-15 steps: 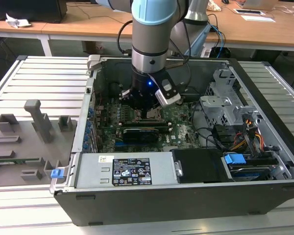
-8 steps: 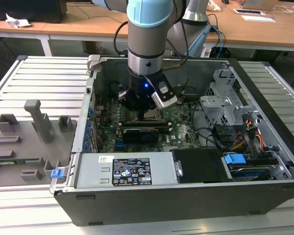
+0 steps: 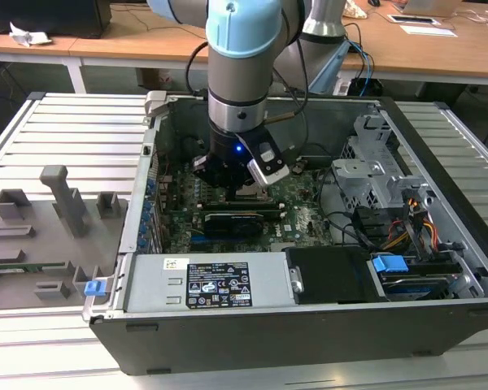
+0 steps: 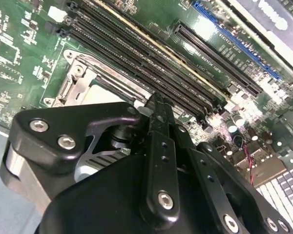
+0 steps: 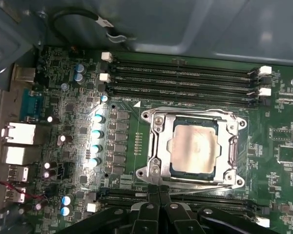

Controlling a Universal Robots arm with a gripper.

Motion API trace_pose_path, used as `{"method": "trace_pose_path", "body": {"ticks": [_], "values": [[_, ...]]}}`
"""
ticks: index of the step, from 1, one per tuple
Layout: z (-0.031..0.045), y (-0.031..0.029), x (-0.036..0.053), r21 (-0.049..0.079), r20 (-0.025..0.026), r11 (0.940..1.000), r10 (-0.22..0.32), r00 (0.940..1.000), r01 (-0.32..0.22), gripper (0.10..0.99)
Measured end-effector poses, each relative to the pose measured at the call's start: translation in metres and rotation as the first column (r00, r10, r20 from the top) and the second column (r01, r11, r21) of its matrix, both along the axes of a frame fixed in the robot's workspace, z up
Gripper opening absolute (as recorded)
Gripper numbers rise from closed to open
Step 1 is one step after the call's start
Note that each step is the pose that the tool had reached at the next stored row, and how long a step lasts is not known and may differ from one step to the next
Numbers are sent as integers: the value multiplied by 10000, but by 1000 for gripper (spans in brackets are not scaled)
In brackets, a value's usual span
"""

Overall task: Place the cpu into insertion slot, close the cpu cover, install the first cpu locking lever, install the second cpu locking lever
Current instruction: 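Install the second cpu locking lever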

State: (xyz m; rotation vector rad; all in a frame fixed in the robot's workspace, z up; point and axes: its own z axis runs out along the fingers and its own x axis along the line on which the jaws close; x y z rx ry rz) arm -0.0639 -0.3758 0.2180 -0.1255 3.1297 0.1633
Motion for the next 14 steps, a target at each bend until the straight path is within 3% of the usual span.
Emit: {"method": "trace_pose_path", "body": {"ticks": [3, 5, 6, 14], "values": [[-11, -63, -14, 271, 1, 9996, 2, 10000, -2, 106], [-18, -98, -42, 626, 1, 9980, 51, 10000, -51, 106], [-21, -99, -48, 696, 2, 9976, 62, 10000, -62, 106], [-117, -100, -74, 982, 5, 9951, 104, 9999, -104, 106]]}}
